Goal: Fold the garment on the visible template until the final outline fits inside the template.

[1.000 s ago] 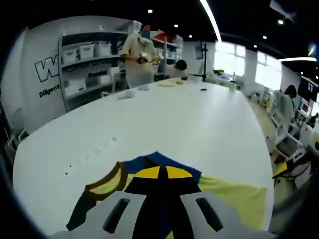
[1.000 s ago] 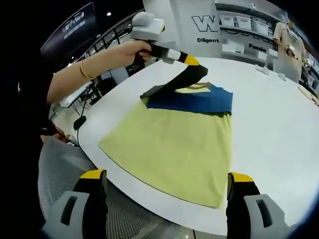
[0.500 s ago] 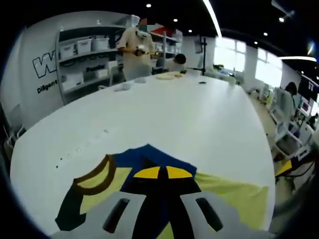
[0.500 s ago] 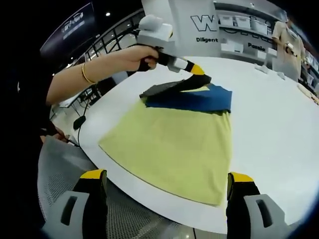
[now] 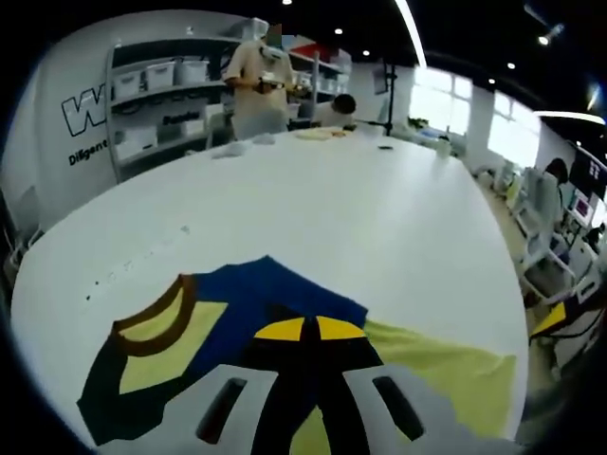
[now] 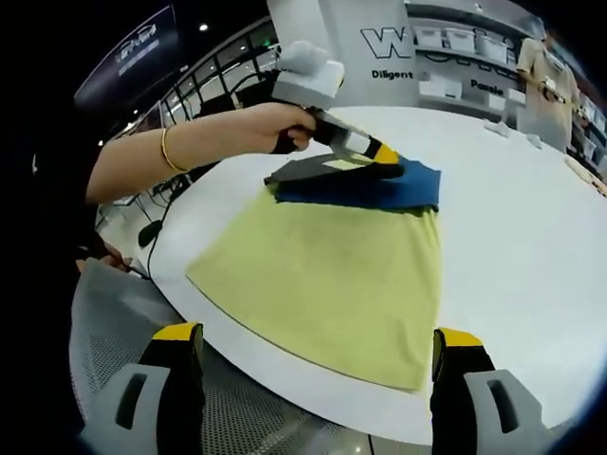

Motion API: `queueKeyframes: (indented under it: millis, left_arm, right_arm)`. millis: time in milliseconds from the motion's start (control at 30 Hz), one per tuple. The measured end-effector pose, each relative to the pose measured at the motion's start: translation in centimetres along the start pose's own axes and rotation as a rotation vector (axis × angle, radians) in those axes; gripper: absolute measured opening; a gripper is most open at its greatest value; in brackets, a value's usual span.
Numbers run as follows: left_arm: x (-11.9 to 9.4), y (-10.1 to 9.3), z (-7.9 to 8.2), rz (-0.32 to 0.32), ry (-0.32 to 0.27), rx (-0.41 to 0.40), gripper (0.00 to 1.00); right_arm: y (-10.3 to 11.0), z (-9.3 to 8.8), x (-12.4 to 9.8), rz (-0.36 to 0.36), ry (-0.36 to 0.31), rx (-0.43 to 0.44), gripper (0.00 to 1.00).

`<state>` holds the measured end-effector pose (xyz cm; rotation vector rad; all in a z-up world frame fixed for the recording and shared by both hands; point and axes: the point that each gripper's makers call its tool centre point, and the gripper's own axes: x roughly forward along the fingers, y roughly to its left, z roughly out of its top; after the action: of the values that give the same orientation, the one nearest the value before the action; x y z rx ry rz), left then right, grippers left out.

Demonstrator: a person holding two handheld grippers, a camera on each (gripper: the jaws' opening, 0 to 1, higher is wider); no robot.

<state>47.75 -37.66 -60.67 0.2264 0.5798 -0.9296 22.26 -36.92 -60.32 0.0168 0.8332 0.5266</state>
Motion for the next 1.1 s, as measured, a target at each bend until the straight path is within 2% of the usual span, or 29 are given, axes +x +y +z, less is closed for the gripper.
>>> queueKeyframes:
  millis: [167, 300, 400, 567, 767, 967, 1067, 1100]
  left_arm:
    - [0.9, -0.2, -1.3, -0.011, 0.017, -0.017, 0.00]
    - [1.3, -0.8, -2.2, -0.031, 0.024, -0.063, 0.00]
    - [1.7, -1.3, -3.0, -0.036, 0.039, -0.044, 0.00]
    - [1.6, -1.6, -2.8, -0.058, 0.029, -0.048, 0.03]
    - [0.6, -0.7, -1.4, -0.050, -0.010, -0.056, 0.18]
    - [-0.8, 1.1, -1.1, -0.023, -0.016, -0.060, 0.37]
    - [-1.7, 2.1, -0.4, -0.007, -0.051, -0.064, 0.49]
    - [-2.0, 2.4, -0.3, -0.002, -0.054, -0.069, 0.56]
  right_arm:
    - [-0.2, -0.1, 0.2, 0.003, -0.002, 0.007, 0.99]
    - [-0.3, -0.1, 0.4, 0.005, -0.003, 0.012, 0.99]
    - [-0.4, 0.0, 0.5, 0.006, -0.006, 0.016, 0.99]
    - [-0.5, 0.1, 0.6, 0.005, -0.013, 0.020, 0.99]
    - [-0.3, 0.7, 0.6, 0.003, -0.032, 0.026, 0.99]
    - [0.5, 2.4, 1.0, 0.016, -0.077, 0.036, 0.99]
    - [0.9, 3.1, 1.3, 0.022, -0.094, 0.030, 0.99]
    - [1.1, 3.4, 1.4, 0.021, -0.101, 0.028, 0.99]
